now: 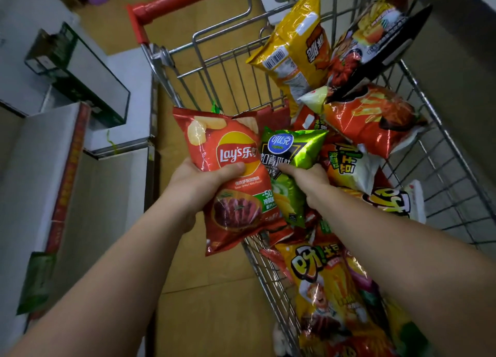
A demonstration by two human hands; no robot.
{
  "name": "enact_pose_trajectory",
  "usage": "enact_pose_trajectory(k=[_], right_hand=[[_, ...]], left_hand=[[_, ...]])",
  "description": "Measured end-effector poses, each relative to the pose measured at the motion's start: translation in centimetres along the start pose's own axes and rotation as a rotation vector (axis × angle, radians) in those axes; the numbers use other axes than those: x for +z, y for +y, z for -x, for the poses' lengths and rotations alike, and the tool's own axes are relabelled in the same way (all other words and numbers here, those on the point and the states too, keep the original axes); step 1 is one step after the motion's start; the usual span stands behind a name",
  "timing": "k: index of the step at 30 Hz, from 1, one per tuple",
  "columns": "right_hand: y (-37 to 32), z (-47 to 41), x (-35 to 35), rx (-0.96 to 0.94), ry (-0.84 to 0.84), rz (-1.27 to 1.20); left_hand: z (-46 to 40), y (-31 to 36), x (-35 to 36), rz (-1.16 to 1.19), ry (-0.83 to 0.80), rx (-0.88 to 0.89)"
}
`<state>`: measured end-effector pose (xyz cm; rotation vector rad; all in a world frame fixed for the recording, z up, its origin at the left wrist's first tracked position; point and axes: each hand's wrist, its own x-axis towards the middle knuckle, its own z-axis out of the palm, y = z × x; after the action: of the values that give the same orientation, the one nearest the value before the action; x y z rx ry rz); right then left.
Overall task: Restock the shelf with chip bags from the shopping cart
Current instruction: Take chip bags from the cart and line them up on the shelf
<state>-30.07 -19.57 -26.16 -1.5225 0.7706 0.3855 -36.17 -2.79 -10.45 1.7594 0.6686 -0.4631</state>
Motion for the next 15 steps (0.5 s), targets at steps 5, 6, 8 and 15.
enact_pose_trajectory(k=[5,6,8,15], right_hand=[[-0.8,3.6,-1.9,-0.171,-0.065,0.151],[-1.1,4.6,-2.4,-0.193,-0.076,0.159],[-1.8,6.7,-3.5,-0.238,-0.097,0.164],[-5.7,13.7,-7.2,-0.469,-0.042,0.140]], left_hand=[[1.1,0.5,0.8,0.033,-0.016,0.033],[1.6,0.5,0.7,0.032,-0.023,0.039],[2.6,0.7,0.4,0.026,-0.037,0.061],[7.1,4.2,-1.5,0.006,-0.071,0.300]])
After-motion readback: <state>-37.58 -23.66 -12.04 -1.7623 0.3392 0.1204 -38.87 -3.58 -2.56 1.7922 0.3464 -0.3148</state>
